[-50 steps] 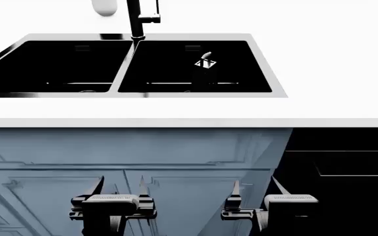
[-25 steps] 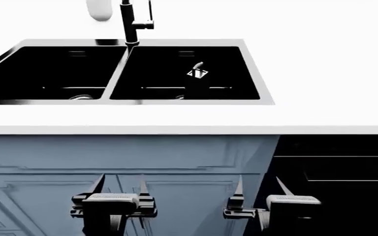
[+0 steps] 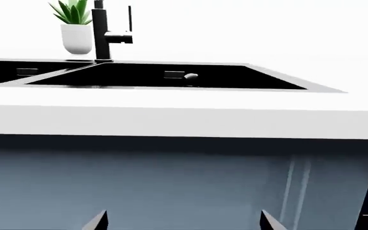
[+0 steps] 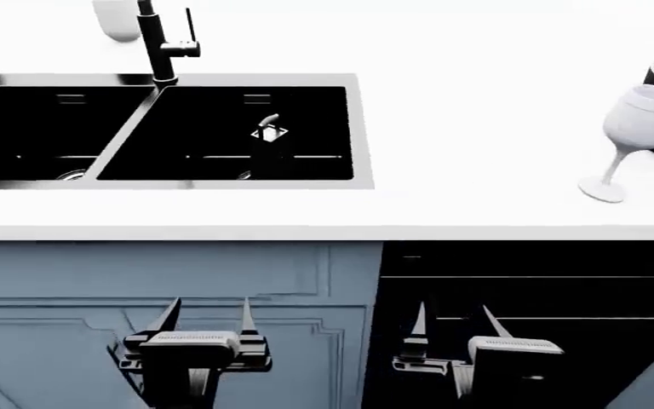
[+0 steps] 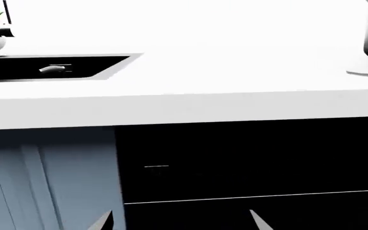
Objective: Pick the wine glass and pot and place them in the sink. Then turn on the water.
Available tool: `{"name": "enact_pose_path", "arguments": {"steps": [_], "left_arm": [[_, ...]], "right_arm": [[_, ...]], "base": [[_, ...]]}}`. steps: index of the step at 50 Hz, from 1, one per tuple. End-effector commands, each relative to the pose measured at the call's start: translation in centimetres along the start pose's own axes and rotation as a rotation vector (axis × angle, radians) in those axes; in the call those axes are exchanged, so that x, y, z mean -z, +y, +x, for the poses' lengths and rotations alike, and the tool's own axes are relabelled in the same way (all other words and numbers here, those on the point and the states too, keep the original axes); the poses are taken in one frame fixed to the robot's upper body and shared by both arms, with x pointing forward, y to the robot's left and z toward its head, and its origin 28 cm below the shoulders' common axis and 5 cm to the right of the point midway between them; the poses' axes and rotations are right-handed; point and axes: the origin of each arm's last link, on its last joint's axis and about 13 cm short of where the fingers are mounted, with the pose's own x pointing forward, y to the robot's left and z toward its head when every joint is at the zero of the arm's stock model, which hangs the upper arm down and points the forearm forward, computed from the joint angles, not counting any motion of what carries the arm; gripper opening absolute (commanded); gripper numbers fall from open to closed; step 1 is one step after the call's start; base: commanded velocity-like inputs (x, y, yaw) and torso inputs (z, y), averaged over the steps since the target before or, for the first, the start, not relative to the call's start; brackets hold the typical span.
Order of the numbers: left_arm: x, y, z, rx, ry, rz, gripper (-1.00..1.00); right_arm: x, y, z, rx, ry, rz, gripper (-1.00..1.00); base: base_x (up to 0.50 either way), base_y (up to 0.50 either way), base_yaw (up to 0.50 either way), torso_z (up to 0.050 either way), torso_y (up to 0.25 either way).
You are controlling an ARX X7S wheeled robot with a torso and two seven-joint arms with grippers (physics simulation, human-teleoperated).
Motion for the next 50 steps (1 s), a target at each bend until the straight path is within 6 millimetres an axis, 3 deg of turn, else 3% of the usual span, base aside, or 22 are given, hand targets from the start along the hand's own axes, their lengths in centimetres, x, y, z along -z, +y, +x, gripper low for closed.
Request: {"name": "enact_pose_path", "arguments": {"steps": [1, 50], "left_arm": [[0.00, -0.01, -0.08, 0.003, 0.001, -0.002, 1.00], [-0.43, -0.17, -0.24, 0.014, -0.002, 0.013, 1.00]], "right_arm": [[0.04, -0.04, -0.06, 0.002, 0.003, 0.008, 1.00], [-0.30, -0.23, -0.14, 0.020, -0.002, 0.022, 1.00]], "base": [[0.00, -0.50, 0.00, 0.050, 0.006], [0.00, -0.50, 0.00, 0.050, 0.006]]}}
